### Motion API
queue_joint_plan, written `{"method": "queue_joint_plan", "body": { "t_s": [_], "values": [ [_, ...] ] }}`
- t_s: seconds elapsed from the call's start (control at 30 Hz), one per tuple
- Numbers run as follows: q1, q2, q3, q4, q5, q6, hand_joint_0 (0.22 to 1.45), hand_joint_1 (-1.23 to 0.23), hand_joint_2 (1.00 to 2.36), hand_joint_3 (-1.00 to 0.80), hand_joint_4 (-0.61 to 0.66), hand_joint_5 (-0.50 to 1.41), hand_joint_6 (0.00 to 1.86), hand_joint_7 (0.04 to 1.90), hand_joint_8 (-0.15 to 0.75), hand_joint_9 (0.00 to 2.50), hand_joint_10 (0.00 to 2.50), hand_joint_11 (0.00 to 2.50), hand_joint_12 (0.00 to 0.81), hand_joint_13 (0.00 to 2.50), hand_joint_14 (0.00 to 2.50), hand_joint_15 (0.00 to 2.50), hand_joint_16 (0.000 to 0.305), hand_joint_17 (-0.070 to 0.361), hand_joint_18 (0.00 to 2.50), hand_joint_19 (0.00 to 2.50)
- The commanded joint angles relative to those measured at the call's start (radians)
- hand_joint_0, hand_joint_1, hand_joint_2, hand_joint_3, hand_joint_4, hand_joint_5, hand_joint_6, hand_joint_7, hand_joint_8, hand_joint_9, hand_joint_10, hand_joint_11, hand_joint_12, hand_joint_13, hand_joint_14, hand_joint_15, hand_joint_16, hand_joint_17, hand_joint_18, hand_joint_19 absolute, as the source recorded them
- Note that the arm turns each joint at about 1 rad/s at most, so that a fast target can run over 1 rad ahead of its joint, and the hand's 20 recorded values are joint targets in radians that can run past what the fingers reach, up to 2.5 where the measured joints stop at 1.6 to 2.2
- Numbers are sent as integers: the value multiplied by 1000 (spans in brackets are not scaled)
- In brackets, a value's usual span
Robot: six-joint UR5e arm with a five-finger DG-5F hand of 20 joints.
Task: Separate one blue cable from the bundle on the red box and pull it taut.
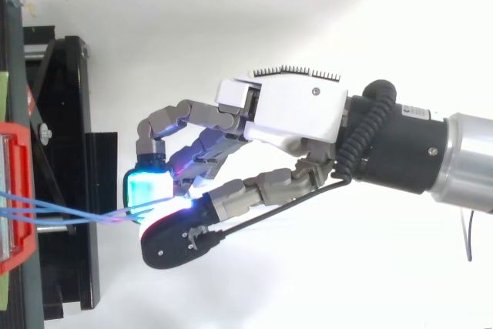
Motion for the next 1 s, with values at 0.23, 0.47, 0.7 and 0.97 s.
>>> {"method": "queue_joint_plan", "body": {
  "t_s": [0.23, 0.47, 0.7, 0.97],
  "values": [
    [0, -1, 1, 0, 0, 0, 641, -847, 1014, -267, 116, -158, 735, 1248, 262, 777, 18, 494, 338, 735, 15, 451, 55, 124, 557, 700],
    [0, 1, -1, 0, -1, 0, 718, -905, 1018, -242, 106, -173, 753, 1196, 254, 723, 16, 499, 337, 715, 16, 439, 55, 124, 555, 665],
    [0, -1, -1, 0, -3, 0, 767, -922, 1013, -318, 100, -183, 766, 1177, 249, 686, 16, 485, 332, 696, 14, 427, 55, 123, 548, 654],
    [0, 1, 1, -2, -3, 0, 742, -950, 1002, -486, 99, -189, 772, 1162, 249, 658, 15, 470, 330, 692, 14, 427, 55, 124, 563, 640]
  ]
}}
